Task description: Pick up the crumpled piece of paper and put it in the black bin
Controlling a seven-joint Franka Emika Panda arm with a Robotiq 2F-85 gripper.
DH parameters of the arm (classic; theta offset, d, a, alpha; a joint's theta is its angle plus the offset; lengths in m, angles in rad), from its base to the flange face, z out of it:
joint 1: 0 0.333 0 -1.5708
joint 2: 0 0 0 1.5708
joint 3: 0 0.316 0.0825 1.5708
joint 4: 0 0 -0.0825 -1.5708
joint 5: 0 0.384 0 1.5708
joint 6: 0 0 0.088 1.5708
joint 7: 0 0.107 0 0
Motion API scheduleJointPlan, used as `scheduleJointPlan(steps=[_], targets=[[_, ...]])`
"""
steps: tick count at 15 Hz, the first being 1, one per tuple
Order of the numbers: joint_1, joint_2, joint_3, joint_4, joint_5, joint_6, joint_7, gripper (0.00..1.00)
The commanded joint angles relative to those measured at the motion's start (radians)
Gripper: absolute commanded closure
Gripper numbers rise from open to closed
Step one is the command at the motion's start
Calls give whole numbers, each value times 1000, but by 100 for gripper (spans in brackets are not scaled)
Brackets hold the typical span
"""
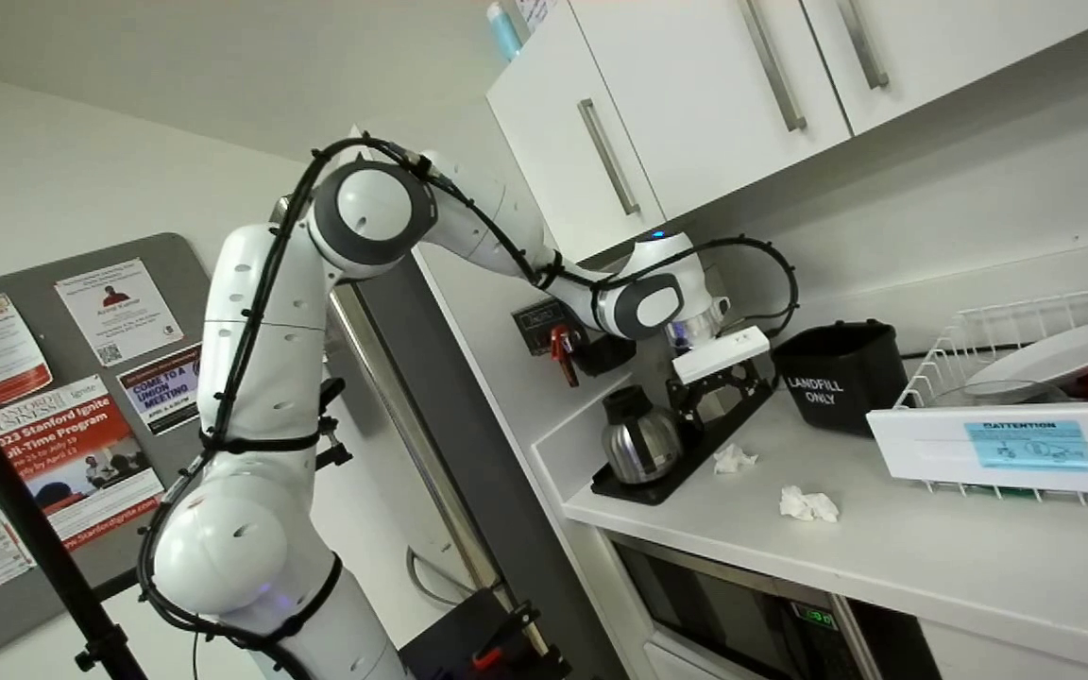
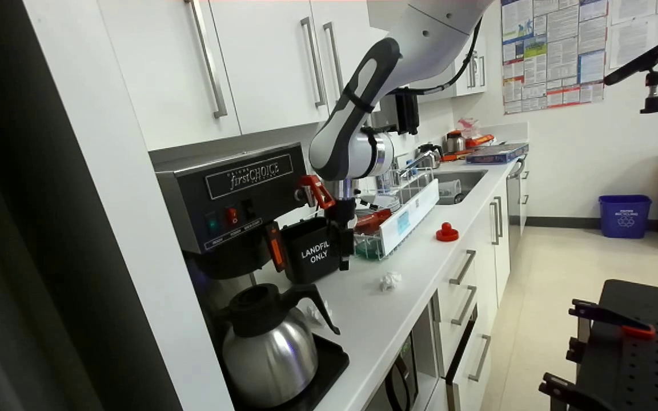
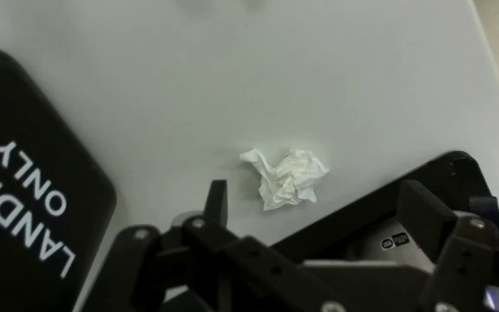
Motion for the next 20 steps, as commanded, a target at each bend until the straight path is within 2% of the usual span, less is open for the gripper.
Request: scheduleJointPlan(steps=[1,2,4,6,8,12,20], targets=[[-72,64,85,4,7,165,-144,0],[-94,84,112,9,13,201,-177,0],[-178,135,206,33,52,233,-269,0],[-247,178,282,56,76,213,-346,0],[-285,210,320,78,83,177,-396,0],[-282,251,311,118,64,127,-405,0],[-205,323,265,212,45,2,-376,0]])
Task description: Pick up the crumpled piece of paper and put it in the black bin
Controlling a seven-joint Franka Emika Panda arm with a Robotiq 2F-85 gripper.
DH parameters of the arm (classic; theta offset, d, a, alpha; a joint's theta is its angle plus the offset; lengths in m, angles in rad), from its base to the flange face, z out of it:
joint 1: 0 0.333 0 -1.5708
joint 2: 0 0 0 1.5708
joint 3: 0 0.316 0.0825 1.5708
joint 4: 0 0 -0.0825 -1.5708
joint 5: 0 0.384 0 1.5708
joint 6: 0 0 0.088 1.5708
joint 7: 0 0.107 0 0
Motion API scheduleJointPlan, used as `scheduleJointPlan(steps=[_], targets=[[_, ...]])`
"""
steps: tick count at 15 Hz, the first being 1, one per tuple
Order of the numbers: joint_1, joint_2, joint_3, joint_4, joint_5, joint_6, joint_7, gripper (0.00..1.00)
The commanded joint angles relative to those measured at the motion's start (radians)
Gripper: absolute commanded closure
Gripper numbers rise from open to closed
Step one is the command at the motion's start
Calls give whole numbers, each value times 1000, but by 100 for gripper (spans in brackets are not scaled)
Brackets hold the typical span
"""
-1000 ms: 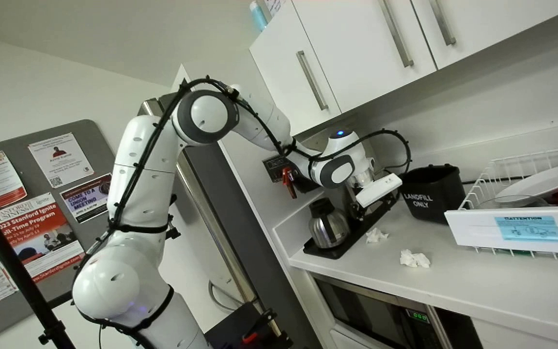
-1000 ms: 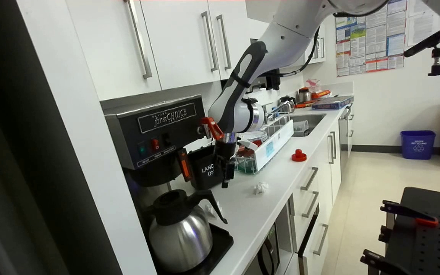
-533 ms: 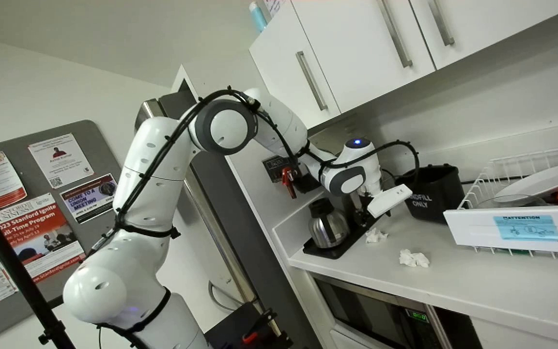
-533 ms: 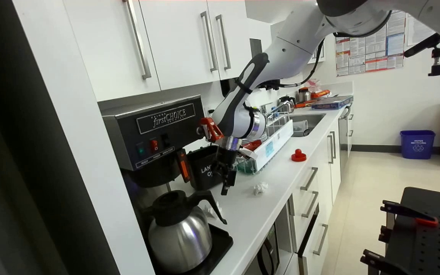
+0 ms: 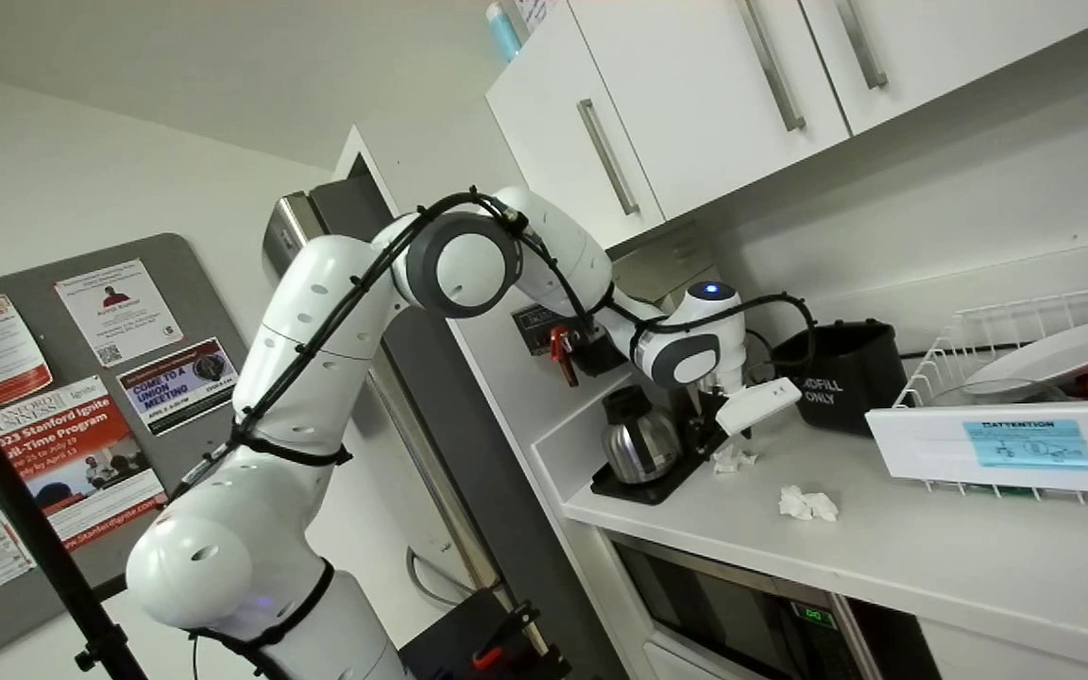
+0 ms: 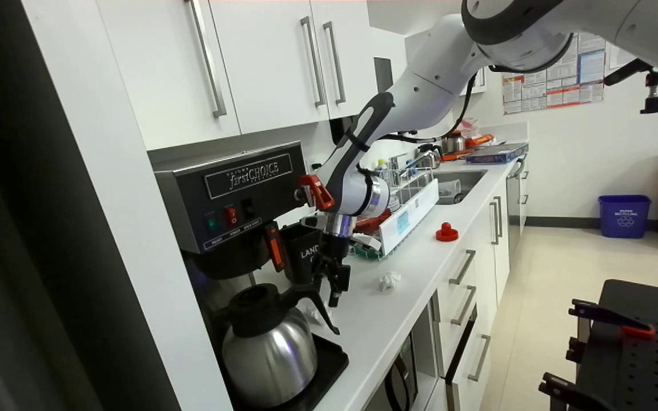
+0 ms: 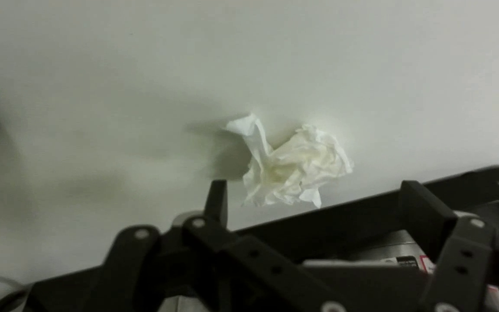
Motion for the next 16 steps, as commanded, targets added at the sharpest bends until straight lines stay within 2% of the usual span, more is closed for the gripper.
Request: scheduleJointPlan(steps=[1,3,4,5,6,9,14,16], targets=[[49,33,-35,66,-11,-60,2,0],[73,47,-56,86,-18,-70,12,0],[85,52,-67,92,-22,-68,19,25],[94,55,-75,98,-24,-68,21,27],[102,59,-83,103,-27,-67,24,34],[119,61,-99,110,-32,-66,27,59],[153,2,-127,58,-51,-27,65,95],[165,-38,-134,21,-59,-3,91,100]])
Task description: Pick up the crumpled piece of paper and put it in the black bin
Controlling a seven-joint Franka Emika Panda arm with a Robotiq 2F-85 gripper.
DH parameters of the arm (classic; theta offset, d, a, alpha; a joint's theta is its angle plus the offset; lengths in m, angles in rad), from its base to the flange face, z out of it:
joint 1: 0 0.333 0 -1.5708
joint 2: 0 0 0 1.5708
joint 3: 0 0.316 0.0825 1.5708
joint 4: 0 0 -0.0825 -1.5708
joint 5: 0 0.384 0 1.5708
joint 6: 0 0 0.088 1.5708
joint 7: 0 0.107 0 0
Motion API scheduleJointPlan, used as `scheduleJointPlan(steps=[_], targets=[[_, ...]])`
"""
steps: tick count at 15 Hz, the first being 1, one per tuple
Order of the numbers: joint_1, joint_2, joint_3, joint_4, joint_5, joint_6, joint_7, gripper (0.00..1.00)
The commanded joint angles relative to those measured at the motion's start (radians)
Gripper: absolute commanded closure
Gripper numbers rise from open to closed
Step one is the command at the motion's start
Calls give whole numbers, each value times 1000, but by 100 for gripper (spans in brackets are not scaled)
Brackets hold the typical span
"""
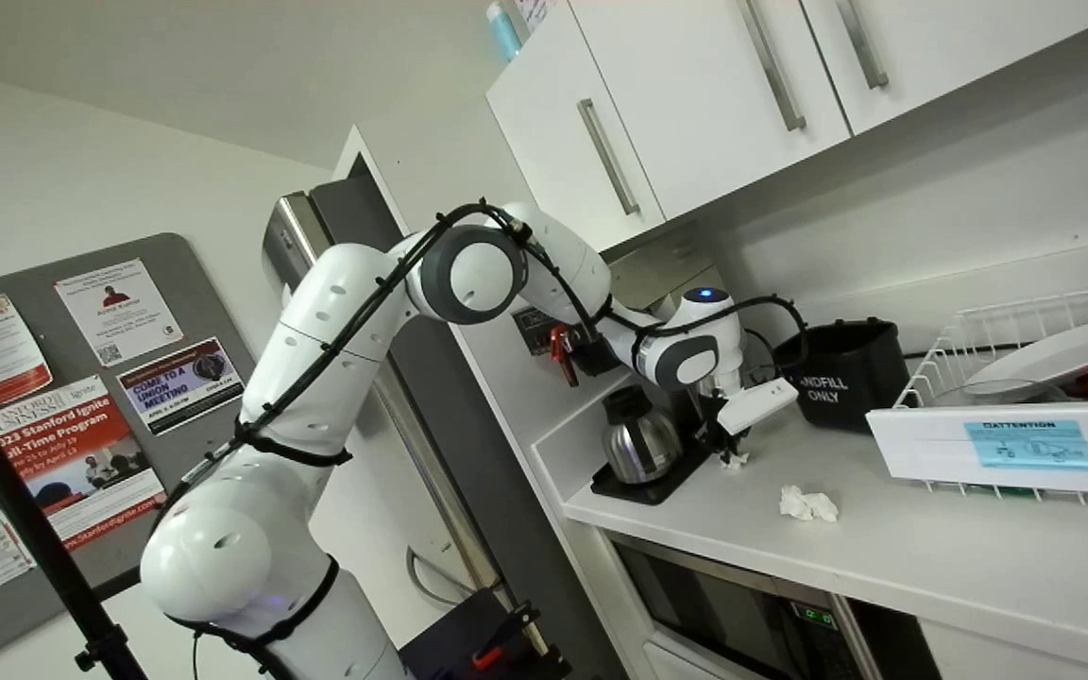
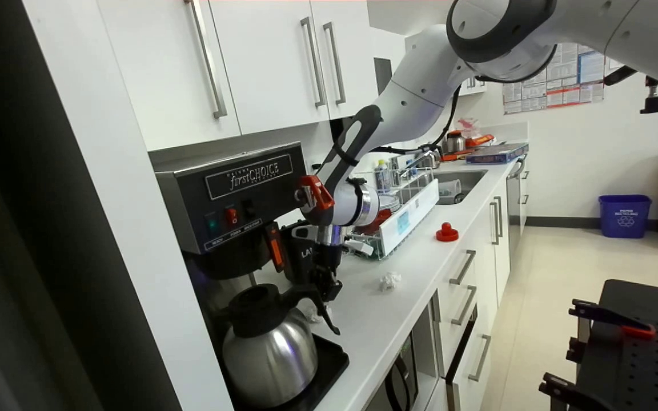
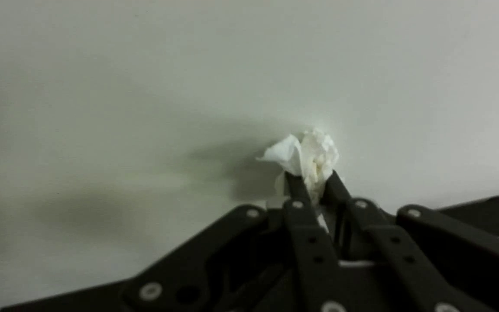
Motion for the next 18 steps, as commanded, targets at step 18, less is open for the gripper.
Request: scheduleJointPlan(steps=[18], targets=[[50,-356,-31,-445,30,857,540,98]])
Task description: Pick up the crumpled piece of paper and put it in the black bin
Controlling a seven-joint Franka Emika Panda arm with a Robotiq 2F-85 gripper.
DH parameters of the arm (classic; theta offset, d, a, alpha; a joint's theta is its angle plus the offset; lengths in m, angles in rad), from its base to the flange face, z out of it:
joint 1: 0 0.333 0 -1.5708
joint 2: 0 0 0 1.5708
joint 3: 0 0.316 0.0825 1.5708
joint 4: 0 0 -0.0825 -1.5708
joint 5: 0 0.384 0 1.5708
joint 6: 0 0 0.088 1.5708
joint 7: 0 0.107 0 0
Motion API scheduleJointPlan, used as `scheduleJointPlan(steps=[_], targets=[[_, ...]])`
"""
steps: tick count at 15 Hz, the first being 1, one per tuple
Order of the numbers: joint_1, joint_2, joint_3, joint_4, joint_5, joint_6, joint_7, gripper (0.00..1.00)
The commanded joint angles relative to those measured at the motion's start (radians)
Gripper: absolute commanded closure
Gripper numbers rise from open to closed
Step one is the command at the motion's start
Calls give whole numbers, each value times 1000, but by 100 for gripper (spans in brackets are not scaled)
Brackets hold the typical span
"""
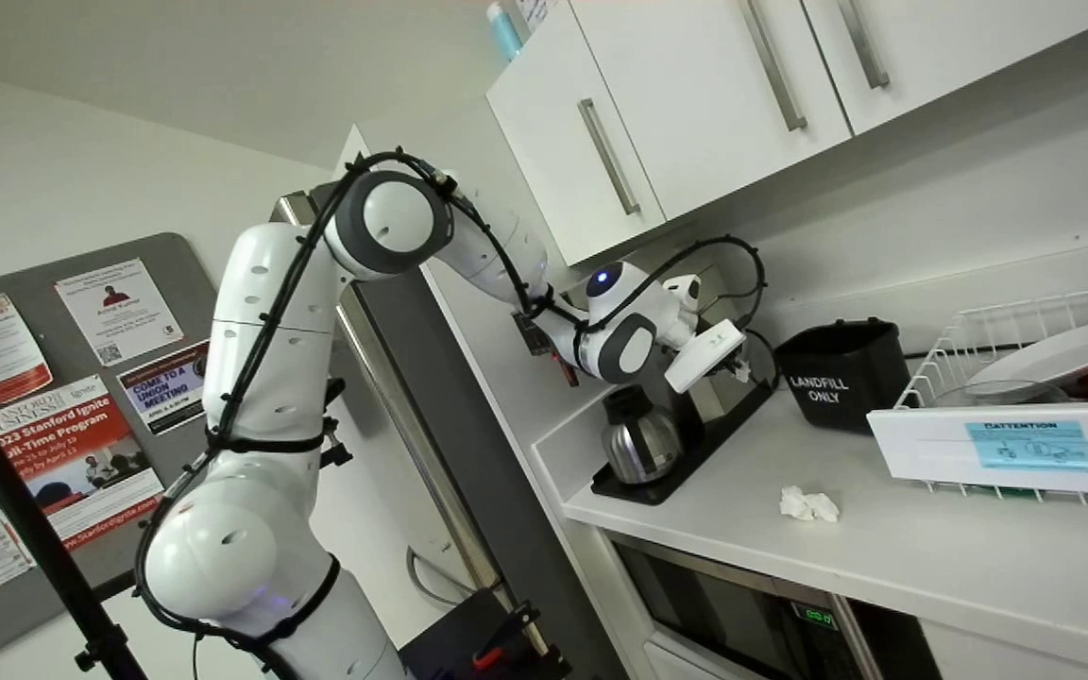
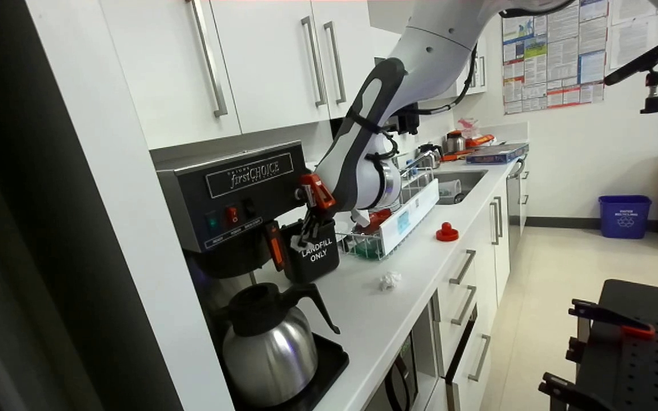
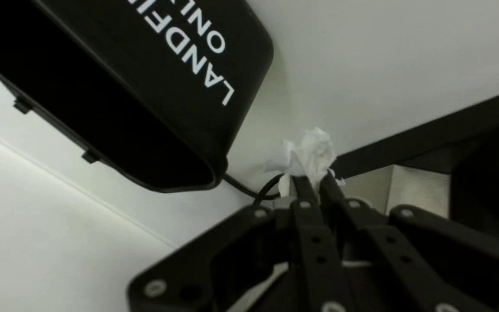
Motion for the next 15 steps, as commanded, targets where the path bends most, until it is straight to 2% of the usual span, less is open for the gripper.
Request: scheduleJointPlan(steps=[1,3,4,6,7,8,10,12,13,15], targets=[[0,-65,3,-85,72,136,63,98],[-2,-76,0,-94,114,198,95,98],[71,-106,-118,-57,3,140,260,98],[104,-126,-187,-59,-50,143,378,98],[144,-134,-243,-78,-79,145,417,98],[136,-95,-243,-44,-154,141,454,92],[160,-110,-287,-51,-172,140,495,92],[163,-110,-292,-53,-173,140,499,92],[165,-110,-292,-54,-173,140,499,98],[147,-99,-297,-18,-201,140,601,98]])
